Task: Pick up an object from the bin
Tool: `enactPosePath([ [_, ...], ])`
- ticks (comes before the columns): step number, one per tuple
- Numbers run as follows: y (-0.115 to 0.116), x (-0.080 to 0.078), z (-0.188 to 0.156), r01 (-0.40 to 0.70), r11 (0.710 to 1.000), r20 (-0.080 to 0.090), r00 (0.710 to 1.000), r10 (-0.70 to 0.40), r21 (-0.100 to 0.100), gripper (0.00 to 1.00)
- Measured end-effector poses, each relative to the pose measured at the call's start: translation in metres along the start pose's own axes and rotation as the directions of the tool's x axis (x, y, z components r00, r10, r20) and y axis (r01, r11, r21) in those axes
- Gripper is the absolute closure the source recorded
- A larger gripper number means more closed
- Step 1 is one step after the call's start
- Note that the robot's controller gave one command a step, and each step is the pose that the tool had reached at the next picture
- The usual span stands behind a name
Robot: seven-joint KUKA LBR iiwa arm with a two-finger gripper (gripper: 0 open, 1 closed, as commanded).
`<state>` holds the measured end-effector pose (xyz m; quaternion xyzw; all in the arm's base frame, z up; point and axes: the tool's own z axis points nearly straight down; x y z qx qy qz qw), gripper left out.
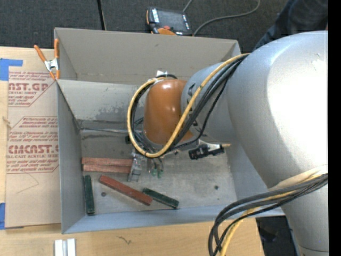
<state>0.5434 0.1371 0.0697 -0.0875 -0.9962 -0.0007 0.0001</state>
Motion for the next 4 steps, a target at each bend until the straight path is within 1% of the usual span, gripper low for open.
enactPosePath([
  [1, 0.042, -0.009, -0.119, 0.181, 0.983, 0.009, 0.983, -0.181, -0.001, 1.00],
  [2, 0.040, -0.007, -0.115, 0.180, 0.984, 0.002, 0.984, -0.180, 0.000, 0.00],
  [3, 0.025, 0.025, -0.028, 0.285, 0.958, -0.008, 0.958, -0.285, 0.003, 0.00],
  [4, 0.024, -0.003, 0.001, 0.331, 0.944, 0.000, 0.944, -0.331, 0.002, 0.00],
])
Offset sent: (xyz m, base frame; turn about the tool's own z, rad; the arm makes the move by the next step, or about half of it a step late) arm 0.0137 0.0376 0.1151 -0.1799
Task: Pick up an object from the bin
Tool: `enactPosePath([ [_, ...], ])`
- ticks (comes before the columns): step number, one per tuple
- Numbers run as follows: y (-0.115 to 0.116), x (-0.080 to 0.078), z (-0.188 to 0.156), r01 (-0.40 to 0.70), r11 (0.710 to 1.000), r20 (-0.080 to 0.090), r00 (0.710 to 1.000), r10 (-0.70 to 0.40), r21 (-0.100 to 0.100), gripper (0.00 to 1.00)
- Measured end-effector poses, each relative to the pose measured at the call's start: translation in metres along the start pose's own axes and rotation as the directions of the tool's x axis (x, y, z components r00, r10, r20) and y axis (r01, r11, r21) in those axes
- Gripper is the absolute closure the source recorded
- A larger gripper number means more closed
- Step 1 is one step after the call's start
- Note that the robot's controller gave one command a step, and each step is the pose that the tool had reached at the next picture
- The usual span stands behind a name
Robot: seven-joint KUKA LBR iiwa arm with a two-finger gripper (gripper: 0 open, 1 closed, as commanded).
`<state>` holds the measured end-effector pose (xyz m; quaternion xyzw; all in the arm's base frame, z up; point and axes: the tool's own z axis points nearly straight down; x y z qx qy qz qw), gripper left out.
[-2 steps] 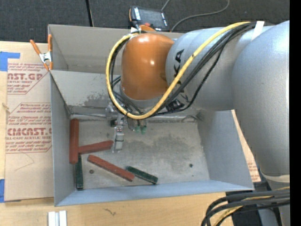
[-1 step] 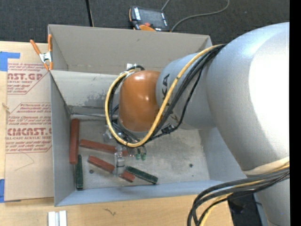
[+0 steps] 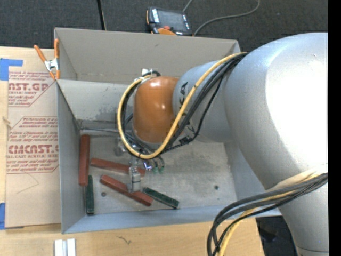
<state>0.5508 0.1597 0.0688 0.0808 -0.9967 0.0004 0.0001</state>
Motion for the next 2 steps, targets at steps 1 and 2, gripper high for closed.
enactPosePath([
  [1, 0.001, -0.001, -0.002, -0.002, 1.000, 0.006, 1.000, 0.002, -0.002, 1.00],
  [2, -0.008, 0.001, -0.146, 0.274, 0.962, 0.009, 0.962, -0.274, 0.001, 1.00],
])
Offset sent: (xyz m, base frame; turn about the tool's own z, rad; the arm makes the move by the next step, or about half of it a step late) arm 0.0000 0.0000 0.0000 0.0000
